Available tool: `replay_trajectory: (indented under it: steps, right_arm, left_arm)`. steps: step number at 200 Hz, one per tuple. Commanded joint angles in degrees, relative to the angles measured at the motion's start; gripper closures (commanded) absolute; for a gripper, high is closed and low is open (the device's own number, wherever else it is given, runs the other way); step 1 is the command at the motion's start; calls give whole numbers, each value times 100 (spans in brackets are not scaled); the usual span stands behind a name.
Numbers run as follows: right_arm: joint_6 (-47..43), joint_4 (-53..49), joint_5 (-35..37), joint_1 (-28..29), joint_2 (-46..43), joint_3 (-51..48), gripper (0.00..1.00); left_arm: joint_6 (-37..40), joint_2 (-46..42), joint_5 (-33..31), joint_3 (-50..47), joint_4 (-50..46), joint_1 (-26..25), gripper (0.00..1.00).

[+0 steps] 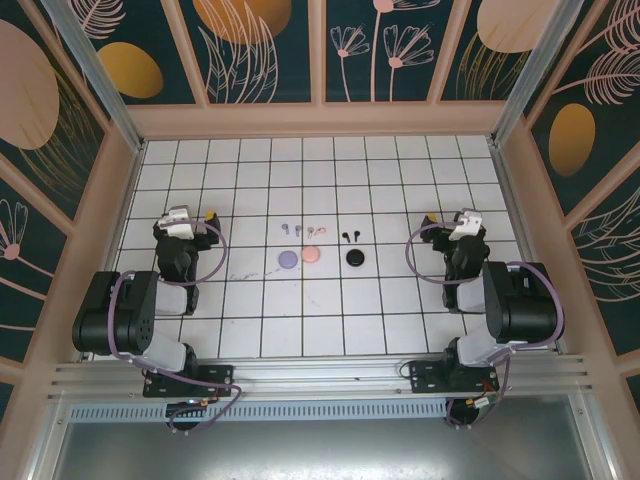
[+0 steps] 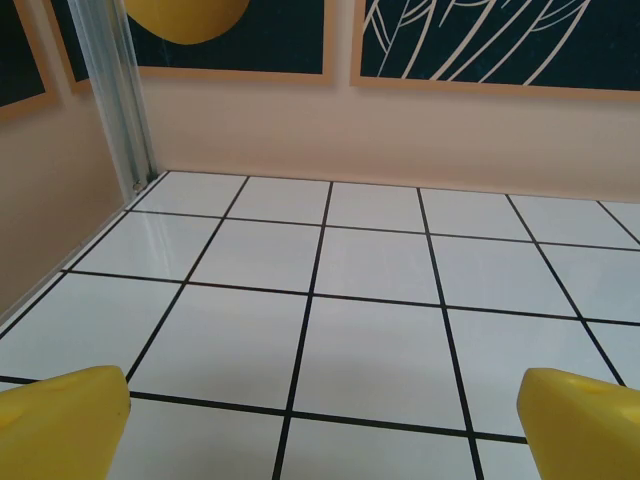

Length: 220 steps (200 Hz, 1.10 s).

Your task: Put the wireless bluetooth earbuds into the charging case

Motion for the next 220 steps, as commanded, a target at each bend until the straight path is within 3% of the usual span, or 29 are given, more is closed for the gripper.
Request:
replay_trajectory:
  steps: [1, 189, 207, 220]
  right_arm:
    - [-63, 85, -140, -47, 4, 104, 1]
    - [-69, 79, -297, -77, -10, 105, 1]
    - [-37, -468, -205, -61, -279, 286, 1]
    - [-35, -1179, -184, -40, -592, 550, 1]
  left_arm:
    - [-60, -12, 16, -11, 85, 12, 1]
    - [-72, -4, 16, 15, 38, 9, 1]
    - [-75, -40, -30, -20, 89, 12, 1]
    - [-168, -231, -234, 151, -380, 8, 1]
